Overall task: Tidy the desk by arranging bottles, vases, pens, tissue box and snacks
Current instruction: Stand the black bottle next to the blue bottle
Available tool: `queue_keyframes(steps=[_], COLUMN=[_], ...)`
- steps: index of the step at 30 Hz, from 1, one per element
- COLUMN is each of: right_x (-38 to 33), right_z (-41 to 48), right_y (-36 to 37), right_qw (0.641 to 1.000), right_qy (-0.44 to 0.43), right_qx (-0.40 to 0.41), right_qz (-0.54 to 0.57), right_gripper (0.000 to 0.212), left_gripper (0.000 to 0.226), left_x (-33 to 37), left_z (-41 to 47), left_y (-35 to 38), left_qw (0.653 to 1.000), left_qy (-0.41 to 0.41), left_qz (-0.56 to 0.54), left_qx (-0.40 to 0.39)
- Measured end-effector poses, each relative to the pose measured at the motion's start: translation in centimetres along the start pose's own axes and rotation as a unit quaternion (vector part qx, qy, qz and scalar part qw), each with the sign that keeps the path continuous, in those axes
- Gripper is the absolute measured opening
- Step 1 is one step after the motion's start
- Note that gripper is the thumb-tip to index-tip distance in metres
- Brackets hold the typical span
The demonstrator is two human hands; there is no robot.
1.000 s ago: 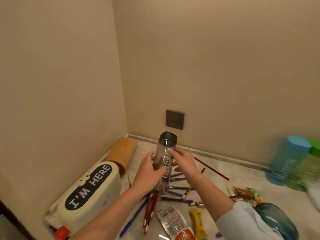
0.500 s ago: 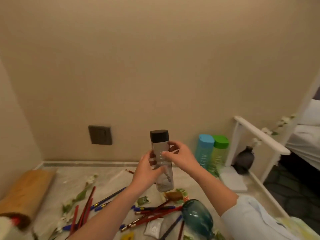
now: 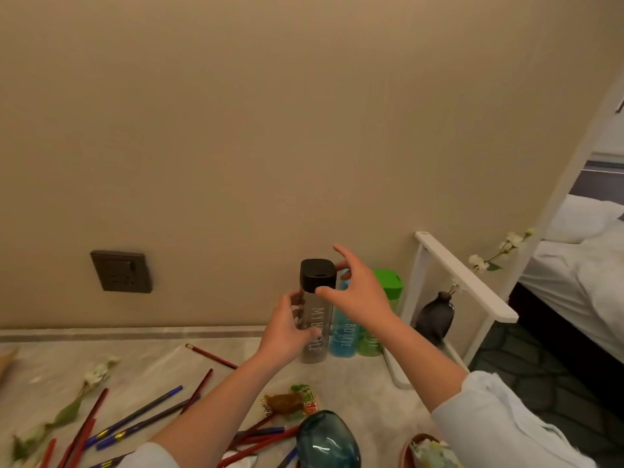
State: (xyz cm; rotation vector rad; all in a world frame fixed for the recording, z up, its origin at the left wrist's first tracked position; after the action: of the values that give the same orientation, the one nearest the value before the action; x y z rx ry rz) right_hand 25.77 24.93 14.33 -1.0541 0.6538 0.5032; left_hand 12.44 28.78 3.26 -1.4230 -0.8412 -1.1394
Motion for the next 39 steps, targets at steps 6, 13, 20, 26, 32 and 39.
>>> queue_keyframes(steps=[6, 13, 20, 26, 32, 39], right_x=[0.2, 0.7, 1.3, 1.9, 2.4, 4.9], right_z=[1.3, 1.7, 1.8, 1.7, 0.8, -3.1], right_y=[-0.4, 0.6, 1.3, 1.6, 1.6, -0.6], right_qw=[0.976, 0.967, 0.968, 0.969, 0.975, 0.988], right_qy=[-0.084, -0.111, -0.12, -0.129, -0.141, -0.112], right_qx=[0.025, 0.019, 0.002, 0.001, 0.011, 0.089], right_qz=[-0.199, -0.228, -0.219, -0.212, -0.171, -0.063], right_gripper=[0.046, 0.037, 0.033, 0.037, 0.047, 0.053], left_gripper=[0.073, 0.072, 0.071, 0.072, 0.078, 0.077], left_x=[-1.2, -2.6, -3.4, -3.3, -3.5, -2.7], left_z=[2.0, 3.5, 4.0, 4.1, 4.0, 3.1], left_y=[2.1, 2.9, 3.6, 3.9, 3.8, 3.5], left_qw=[1.0, 0.999, 0.999, 0.999, 0.999, 0.998], left_qy=[0.011, 0.024, 0.023, 0.023, 0.002, -0.001], left_qz=[-0.003, 0.02, 0.034, 0.041, 0.05, 0.063], left_qx=[-0.004, 0.004, -0.002, -0.003, -0.006, 0.01])
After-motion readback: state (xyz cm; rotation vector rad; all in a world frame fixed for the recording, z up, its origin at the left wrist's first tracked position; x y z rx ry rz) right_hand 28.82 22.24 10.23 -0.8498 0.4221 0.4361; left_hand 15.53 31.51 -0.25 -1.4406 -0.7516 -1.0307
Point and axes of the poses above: each hand's wrist, its own z-axis towards the middle knuckle, its own y-axis out of the palm, x = y × z, the point moved 9 cm from there along z, towards the middle knuckle, and after that the axes turned 4 degrees about x, right-handed, at the moved point
